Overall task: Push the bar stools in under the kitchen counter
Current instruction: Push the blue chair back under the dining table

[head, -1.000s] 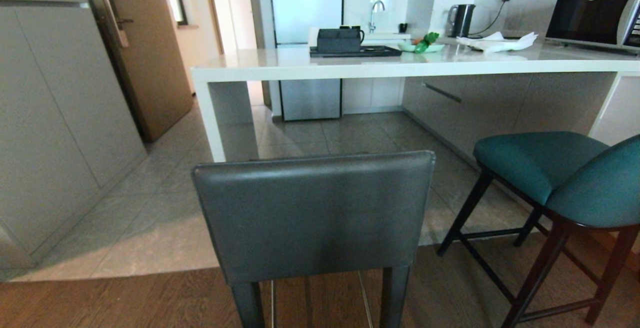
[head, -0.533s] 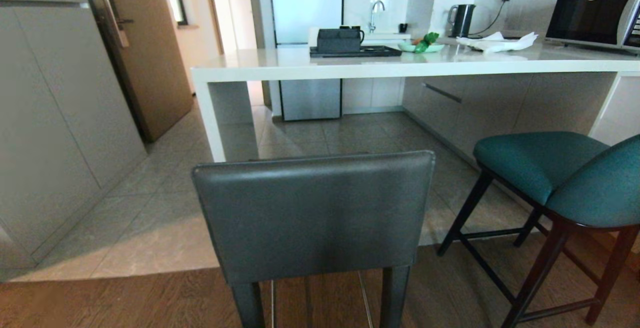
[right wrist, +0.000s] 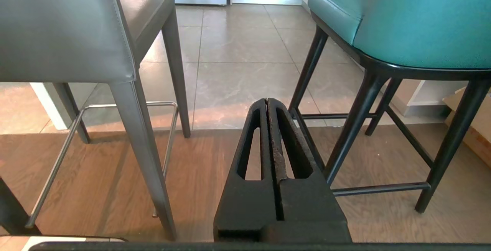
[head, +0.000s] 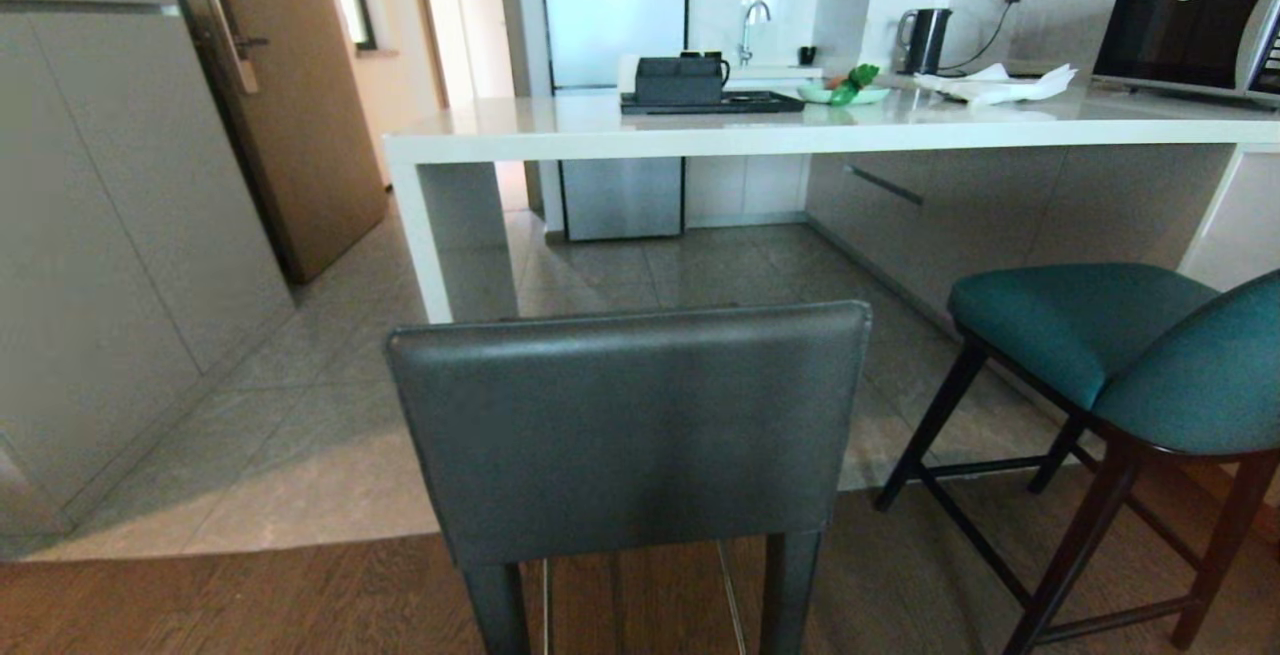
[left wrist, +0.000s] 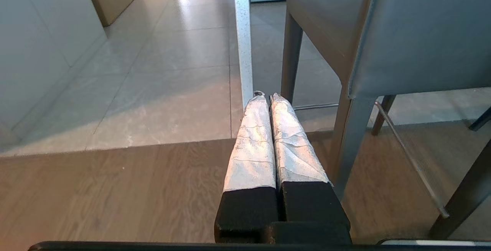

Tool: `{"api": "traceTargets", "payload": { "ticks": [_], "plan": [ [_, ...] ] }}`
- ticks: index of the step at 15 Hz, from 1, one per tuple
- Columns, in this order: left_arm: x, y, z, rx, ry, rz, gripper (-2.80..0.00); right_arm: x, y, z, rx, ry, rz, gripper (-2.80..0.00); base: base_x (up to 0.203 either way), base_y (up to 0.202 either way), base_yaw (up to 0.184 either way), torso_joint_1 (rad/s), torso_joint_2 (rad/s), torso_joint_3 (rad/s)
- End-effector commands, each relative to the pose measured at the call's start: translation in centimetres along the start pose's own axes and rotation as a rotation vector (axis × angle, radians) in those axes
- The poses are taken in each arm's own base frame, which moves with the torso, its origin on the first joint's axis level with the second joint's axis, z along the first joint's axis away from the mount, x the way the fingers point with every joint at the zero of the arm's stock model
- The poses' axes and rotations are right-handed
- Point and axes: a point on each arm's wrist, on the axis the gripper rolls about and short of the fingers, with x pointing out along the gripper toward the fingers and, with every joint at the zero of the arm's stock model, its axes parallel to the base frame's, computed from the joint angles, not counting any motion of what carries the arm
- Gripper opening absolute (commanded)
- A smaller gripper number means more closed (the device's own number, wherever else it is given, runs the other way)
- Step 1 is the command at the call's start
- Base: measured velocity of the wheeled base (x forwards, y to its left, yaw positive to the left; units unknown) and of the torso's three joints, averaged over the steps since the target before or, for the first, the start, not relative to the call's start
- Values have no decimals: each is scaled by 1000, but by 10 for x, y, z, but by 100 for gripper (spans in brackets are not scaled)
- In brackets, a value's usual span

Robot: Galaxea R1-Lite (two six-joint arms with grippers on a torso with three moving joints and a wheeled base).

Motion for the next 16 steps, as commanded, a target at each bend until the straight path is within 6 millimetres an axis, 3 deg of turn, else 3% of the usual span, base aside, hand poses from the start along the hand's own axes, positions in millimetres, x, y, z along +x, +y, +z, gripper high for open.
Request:
{"api": "traceTargets", "payload": {
  "ticks": [1,4,16],
  "plan": [
    [0,0,-1,-26,4,4,-280,0,0,-1,-1,6,1,-280,0,0,0,0,0,0],
    [0,0,-1,-26,4,6,-280,0,0,-1,1,5,1,-280,2,-81,1,2,0,2],
    [0,0,-1,-26,4,6,-280,0,0,-1,1,4,1,-280,0,-197,2,3,-1,3]
  ]
}}
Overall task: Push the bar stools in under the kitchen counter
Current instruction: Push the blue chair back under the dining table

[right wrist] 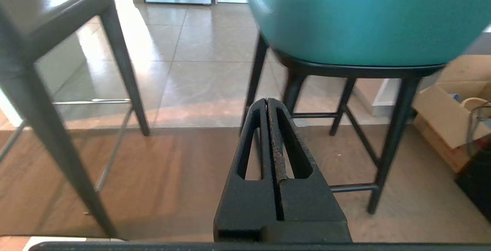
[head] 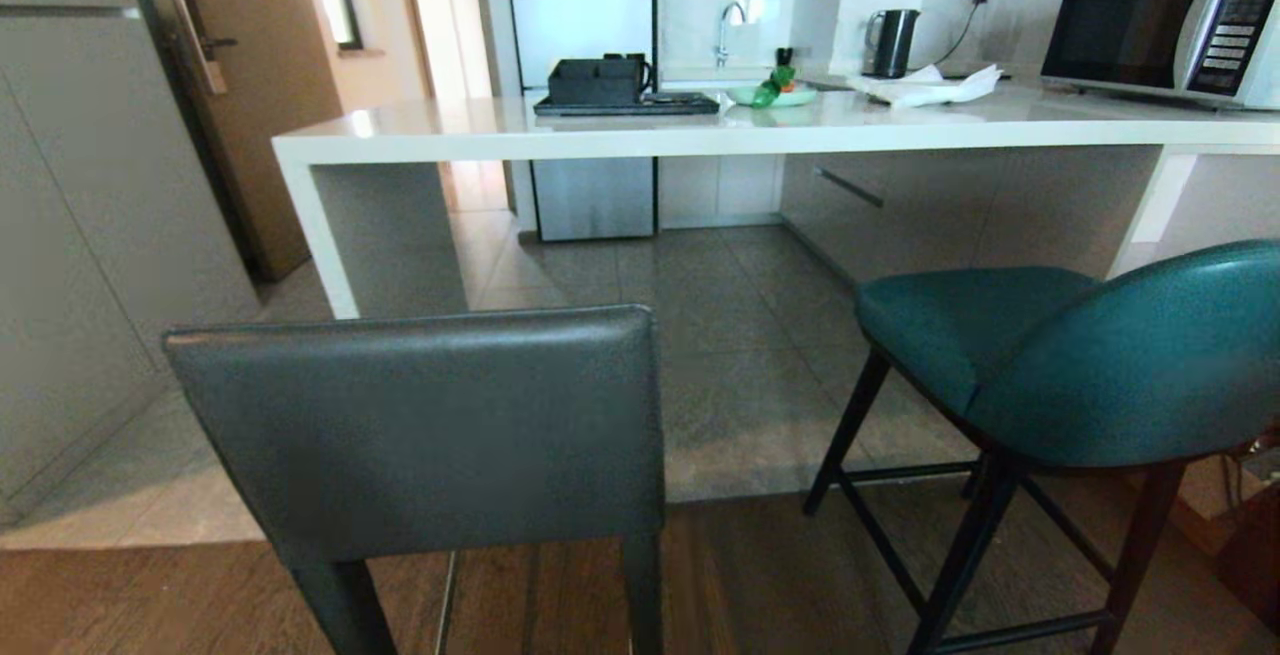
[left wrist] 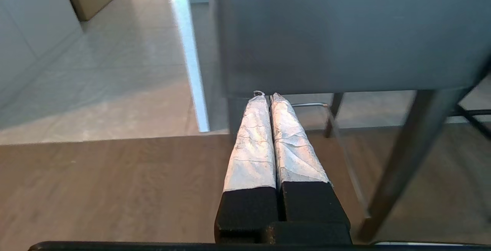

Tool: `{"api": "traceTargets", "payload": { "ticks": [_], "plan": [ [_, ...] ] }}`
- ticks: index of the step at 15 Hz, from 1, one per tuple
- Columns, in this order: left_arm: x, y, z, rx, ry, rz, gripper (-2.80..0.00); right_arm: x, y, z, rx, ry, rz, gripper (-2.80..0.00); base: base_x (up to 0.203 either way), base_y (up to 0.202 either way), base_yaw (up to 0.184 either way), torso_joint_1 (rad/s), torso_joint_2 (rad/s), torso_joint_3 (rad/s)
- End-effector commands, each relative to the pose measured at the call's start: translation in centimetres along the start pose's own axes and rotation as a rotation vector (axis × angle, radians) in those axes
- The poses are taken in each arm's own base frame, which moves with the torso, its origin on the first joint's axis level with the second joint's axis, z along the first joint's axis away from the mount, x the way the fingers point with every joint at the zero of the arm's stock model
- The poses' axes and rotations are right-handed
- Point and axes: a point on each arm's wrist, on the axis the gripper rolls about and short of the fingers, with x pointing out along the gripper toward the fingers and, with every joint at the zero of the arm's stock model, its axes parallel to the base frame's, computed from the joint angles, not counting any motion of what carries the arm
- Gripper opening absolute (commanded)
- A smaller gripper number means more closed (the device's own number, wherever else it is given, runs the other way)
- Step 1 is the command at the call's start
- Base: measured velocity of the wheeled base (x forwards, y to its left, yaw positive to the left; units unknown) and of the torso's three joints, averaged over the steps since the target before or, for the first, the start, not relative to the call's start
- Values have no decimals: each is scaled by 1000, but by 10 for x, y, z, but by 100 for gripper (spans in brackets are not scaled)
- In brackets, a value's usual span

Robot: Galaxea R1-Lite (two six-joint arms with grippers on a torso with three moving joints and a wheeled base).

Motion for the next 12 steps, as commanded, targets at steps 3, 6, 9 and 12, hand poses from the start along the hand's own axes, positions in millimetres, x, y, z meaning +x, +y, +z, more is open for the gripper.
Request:
{"api": "traceTargets", "payload": {
  "ticks": [3,6,9,12],
  "plan": [
    [0,0,-1,0,3,1,-280,0,0,-1,-1,6,1,-280,0,-192,2,1,0,2],
    [0,0,-1,0,3,1,-280,0,0,-1,-1,5,1,-280,0,-193,2,0,2,3],
    [0,0,-1,0,3,1,-280,0,0,-1,-1,6,1,-280,0,-193,2,1,-1,1],
    [0,0,-1,-1,3,1,-280,0,0,-1,-1,6,1,-280,0,-173,2,5,3,4]
  ]
}}
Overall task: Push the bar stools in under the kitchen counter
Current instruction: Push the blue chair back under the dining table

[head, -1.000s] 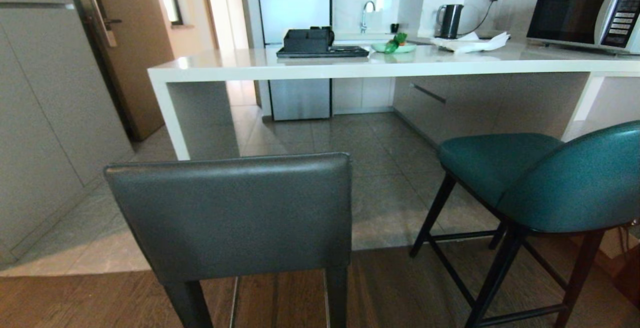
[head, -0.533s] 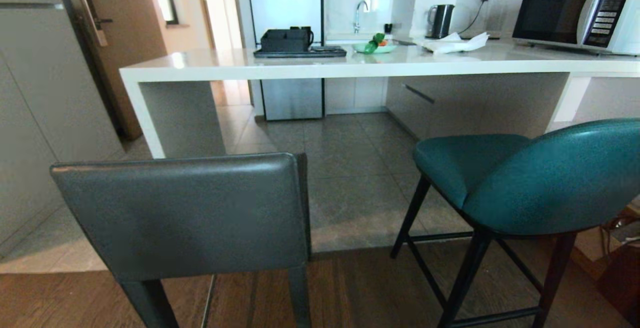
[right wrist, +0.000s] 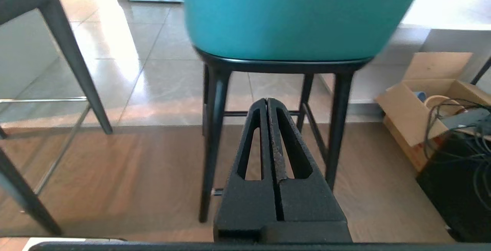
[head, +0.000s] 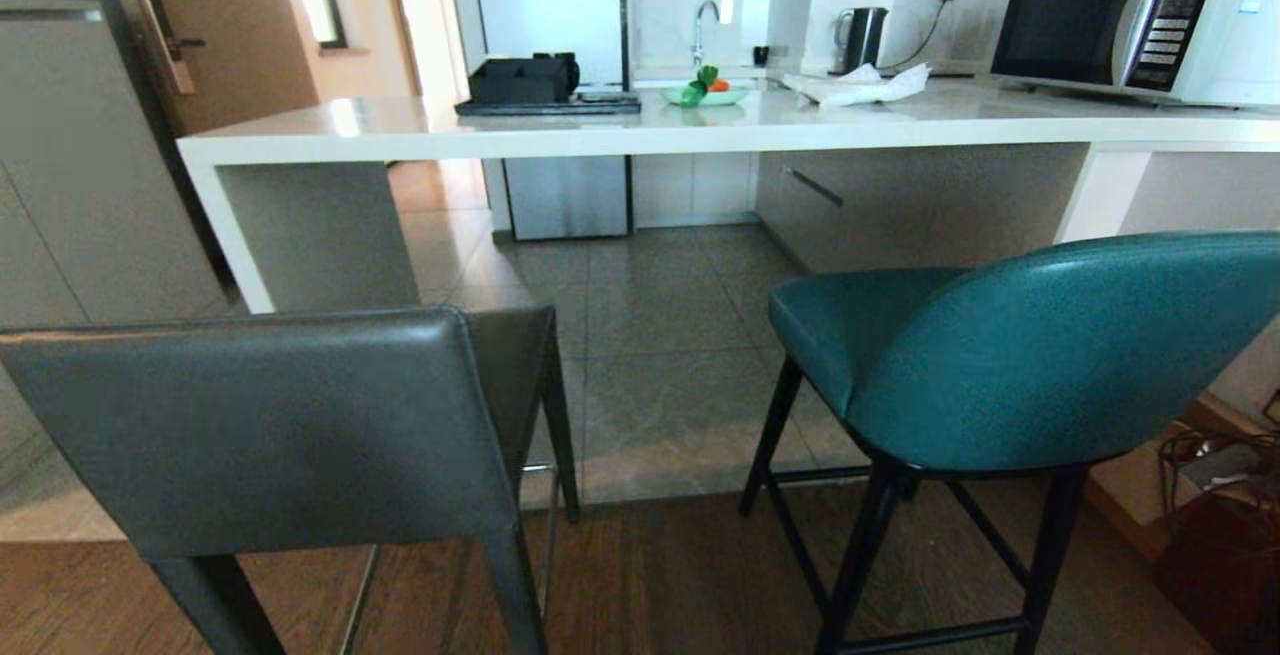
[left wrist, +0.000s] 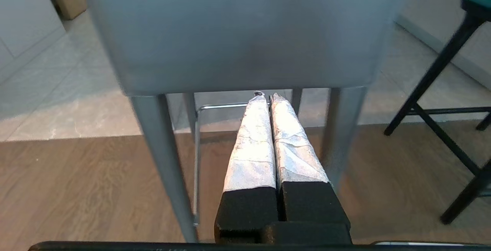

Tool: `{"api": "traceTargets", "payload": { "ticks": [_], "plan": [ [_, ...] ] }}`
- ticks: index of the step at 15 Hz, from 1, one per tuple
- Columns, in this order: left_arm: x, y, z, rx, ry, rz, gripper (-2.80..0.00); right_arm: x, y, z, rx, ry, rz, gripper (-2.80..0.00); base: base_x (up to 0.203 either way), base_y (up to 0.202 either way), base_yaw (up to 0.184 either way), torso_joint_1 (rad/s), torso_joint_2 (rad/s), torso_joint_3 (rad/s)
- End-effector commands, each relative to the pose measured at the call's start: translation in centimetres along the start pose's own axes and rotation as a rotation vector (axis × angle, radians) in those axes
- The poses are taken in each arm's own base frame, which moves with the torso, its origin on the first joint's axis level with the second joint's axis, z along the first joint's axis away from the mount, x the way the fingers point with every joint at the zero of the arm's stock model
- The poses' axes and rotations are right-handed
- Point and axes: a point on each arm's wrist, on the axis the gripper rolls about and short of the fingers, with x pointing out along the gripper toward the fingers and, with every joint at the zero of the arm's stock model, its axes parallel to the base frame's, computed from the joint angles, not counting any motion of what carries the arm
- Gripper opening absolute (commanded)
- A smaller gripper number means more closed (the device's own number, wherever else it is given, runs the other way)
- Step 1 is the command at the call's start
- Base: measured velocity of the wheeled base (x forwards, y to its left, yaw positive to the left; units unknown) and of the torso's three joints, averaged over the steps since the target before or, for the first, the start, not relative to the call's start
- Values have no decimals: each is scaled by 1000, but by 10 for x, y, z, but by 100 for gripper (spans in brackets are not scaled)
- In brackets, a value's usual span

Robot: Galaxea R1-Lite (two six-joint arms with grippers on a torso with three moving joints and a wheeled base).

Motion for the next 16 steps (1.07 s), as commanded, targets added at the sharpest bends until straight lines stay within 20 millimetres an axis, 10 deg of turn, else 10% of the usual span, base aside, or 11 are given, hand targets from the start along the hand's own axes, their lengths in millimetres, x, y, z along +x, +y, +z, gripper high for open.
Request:
{"api": "traceTargets", "payload": {
  "ticks": [1,16],
  "plan": [
    [0,0,-1,0,3,0,-280,0,0,-1,-1,4,1,-280,0,-80,2,2,3,2],
    [0,0,-1,-2,3,-1,-280,0,0,-1,-1,5,1,-280,0,0,0,0,0,0]
  ]
}}
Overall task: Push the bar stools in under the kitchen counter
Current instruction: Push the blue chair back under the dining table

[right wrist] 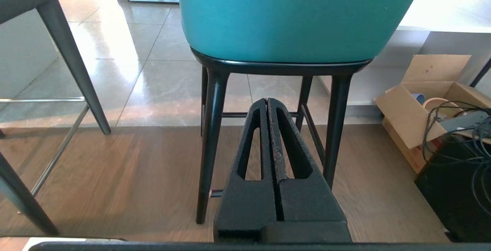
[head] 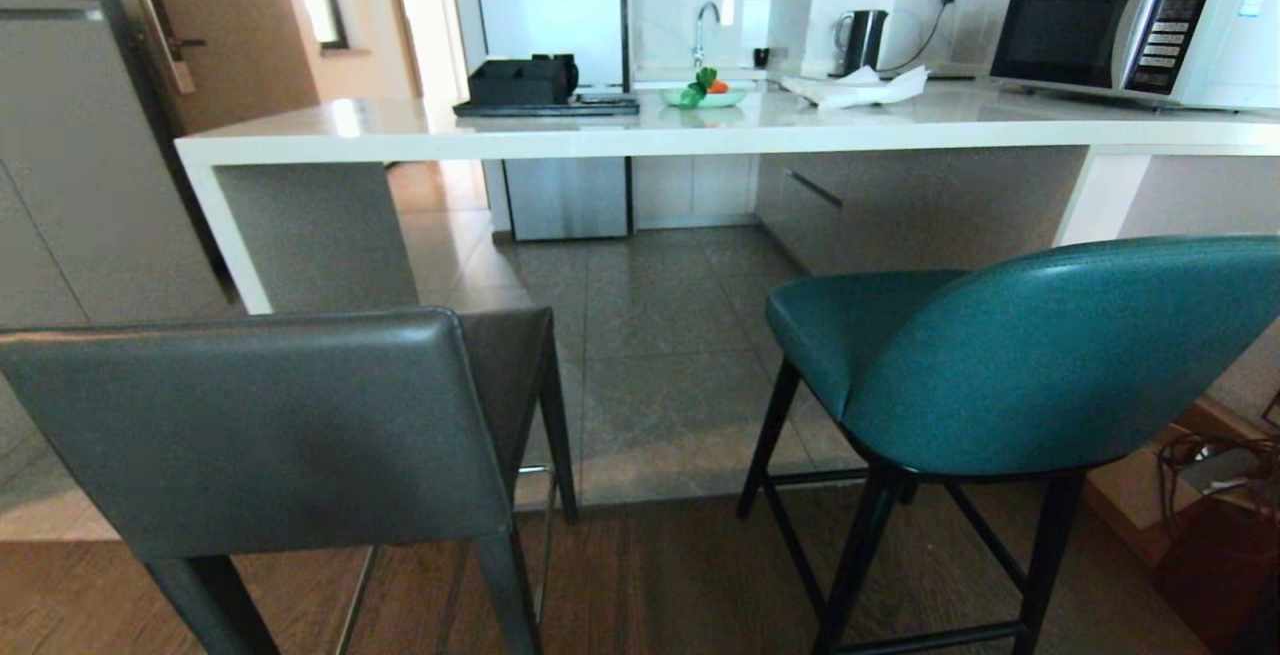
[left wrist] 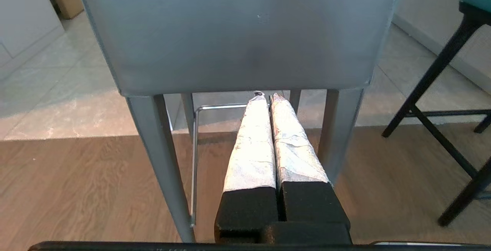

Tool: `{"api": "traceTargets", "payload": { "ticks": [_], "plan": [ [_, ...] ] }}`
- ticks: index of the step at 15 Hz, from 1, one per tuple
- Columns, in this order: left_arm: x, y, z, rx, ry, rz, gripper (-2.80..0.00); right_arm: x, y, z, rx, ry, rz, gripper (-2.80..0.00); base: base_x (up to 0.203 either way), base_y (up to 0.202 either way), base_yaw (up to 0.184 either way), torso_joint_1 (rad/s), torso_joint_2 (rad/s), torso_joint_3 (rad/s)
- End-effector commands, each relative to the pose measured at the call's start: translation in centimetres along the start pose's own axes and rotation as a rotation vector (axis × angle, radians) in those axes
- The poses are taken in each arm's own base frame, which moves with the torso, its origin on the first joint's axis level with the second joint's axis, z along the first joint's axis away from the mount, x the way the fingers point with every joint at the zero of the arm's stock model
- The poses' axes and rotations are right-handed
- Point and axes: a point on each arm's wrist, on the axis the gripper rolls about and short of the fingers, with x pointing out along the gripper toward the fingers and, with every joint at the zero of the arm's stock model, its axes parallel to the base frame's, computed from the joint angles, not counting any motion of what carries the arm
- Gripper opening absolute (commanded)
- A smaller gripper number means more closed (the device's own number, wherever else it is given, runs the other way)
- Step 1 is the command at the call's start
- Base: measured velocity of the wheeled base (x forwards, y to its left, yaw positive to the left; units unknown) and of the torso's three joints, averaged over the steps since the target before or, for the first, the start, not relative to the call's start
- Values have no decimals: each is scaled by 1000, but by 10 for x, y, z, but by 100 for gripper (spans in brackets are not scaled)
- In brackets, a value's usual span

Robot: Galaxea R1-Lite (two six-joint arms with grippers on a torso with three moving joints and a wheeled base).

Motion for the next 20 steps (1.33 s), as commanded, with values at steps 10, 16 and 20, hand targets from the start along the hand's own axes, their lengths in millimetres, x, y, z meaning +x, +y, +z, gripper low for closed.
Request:
{"api": "traceTargets", "payload": {
  "ticks": [10,16,20],
  "plan": [
    [0,0,-1,0,3,0,-280,0,0,-1,-1,4,1,-280,111,0,2,2,2,2],
    [0,0,-1,-1,1,2,-280,0,0,-1,-1,6,1,-280,0,0,0,0,0,0],
    [0,0,-1,-3,1,2,-280,0,0,-1,-1,6,1,-280,1,-56,3,2,3,1]
  ]
}}
